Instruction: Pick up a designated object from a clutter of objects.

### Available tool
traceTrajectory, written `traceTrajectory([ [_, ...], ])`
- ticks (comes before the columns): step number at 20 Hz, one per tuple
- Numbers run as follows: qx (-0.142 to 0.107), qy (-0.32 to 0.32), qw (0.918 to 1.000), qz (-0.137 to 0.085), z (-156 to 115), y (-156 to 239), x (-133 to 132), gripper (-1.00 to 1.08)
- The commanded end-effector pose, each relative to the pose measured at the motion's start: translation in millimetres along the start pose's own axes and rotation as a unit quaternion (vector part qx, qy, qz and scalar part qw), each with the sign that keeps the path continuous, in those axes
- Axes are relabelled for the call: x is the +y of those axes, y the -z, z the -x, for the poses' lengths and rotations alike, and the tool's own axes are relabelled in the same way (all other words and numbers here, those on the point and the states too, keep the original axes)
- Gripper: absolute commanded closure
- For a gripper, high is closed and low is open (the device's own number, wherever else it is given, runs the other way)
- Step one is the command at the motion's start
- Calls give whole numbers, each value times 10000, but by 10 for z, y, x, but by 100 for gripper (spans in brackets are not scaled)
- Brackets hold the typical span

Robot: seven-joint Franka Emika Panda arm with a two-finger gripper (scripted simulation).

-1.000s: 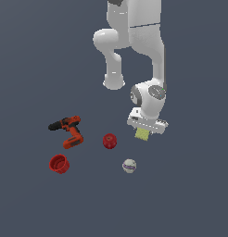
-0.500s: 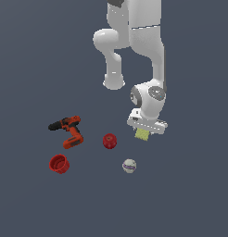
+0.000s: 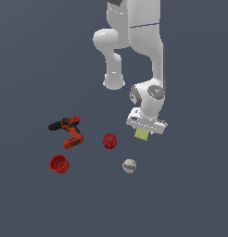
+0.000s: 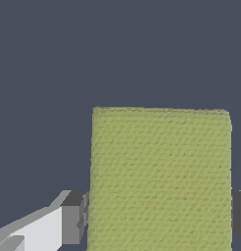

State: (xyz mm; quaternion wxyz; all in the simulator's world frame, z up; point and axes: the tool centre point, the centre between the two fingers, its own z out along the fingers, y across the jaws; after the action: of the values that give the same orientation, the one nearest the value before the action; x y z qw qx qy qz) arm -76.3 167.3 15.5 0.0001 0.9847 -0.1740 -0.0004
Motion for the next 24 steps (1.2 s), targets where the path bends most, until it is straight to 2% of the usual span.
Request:
traceTrajectory([
  [1,8,-4,10000,-5,-44,68,38,108],
  [11,6,-1,10000,-5,-378,638,400,108],
  [24,-2,2,10000,-20,-1074,1834,1138,108],
])
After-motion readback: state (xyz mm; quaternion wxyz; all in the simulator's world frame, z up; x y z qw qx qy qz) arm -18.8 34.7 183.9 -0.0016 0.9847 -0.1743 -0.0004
